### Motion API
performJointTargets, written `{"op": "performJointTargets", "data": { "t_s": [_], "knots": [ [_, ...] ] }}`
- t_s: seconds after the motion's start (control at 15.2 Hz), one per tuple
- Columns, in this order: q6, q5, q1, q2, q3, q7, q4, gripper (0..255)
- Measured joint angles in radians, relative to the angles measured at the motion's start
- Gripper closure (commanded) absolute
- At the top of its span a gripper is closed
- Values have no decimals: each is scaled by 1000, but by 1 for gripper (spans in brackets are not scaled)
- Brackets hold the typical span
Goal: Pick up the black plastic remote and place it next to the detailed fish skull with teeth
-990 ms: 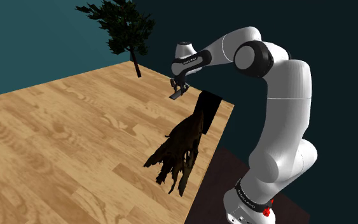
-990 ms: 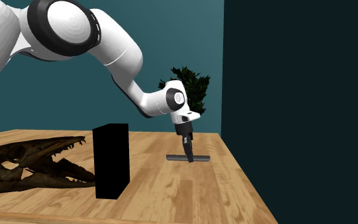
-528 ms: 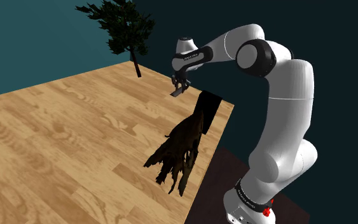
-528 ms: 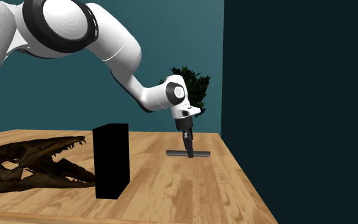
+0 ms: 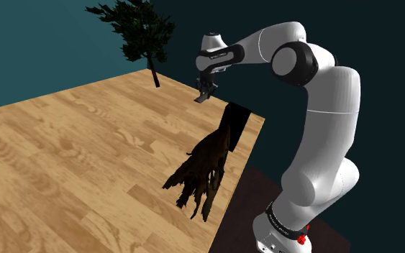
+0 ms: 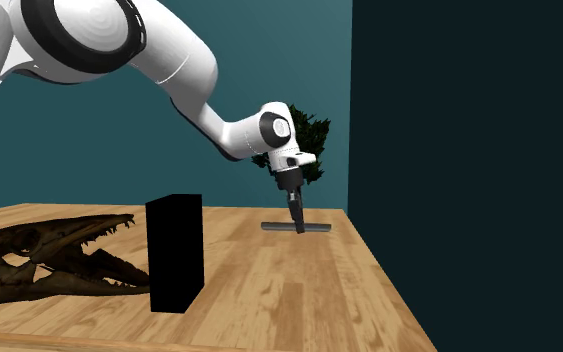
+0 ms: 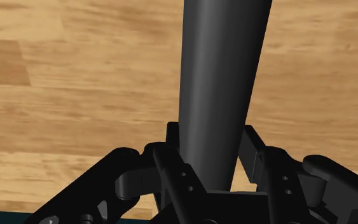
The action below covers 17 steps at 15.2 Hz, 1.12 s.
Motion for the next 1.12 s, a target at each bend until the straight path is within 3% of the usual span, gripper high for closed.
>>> {"op": "performJointTargets", "data": {
  "t_s": [1.12],
  "knots": [
    [-193, 26, 1, -56, 9, -48, 142, 255]
  ]
}}
